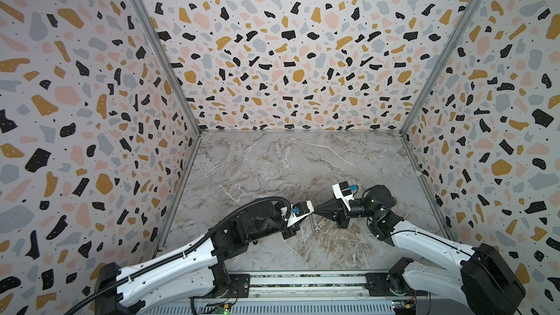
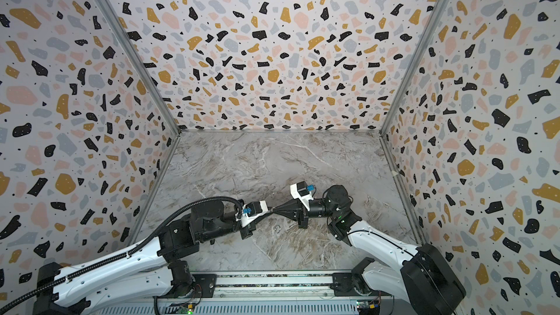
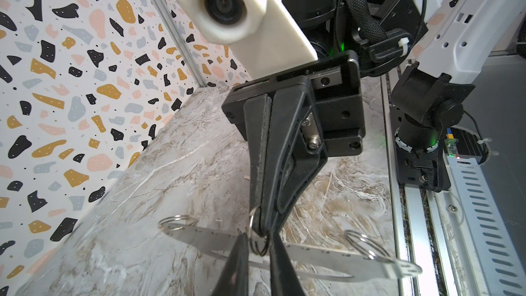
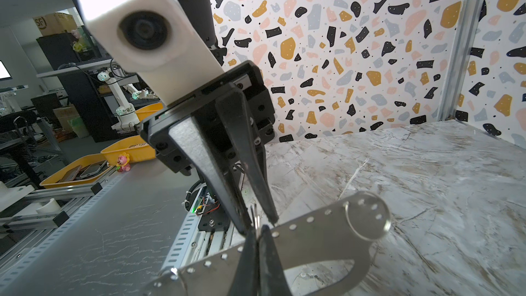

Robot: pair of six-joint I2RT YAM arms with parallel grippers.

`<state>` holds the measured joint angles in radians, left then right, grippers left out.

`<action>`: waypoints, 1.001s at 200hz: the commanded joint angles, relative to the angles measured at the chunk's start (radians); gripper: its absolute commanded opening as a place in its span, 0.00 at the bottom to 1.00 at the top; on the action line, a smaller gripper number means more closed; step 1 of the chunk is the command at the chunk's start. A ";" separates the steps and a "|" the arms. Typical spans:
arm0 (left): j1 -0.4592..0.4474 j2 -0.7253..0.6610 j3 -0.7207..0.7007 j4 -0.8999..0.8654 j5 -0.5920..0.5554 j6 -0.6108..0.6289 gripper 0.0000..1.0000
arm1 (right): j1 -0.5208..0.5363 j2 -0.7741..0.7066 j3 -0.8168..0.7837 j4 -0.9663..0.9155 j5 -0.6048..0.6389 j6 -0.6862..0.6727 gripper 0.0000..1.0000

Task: Attach keys to a key ring
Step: Pass the keyring.

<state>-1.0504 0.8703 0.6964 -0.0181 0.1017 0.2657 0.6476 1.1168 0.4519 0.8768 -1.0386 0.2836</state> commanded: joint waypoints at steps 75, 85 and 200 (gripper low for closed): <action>-0.003 0.014 0.020 0.052 -0.003 0.004 0.03 | 0.003 0.011 0.028 0.075 -0.054 0.021 0.00; -0.003 0.019 0.023 0.053 -0.008 0.004 0.01 | 0.002 0.010 0.028 0.071 -0.054 0.018 0.00; -0.004 0.039 0.016 0.023 -0.091 -0.001 0.00 | -0.064 -0.145 -0.014 -0.152 0.120 -0.077 0.39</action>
<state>-1.0542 0.9100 0.7002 -0.0296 0.0376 0.2584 0.5972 1.0134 0.4438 0.8043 -0.9565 0.2443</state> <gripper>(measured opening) 0.047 0.393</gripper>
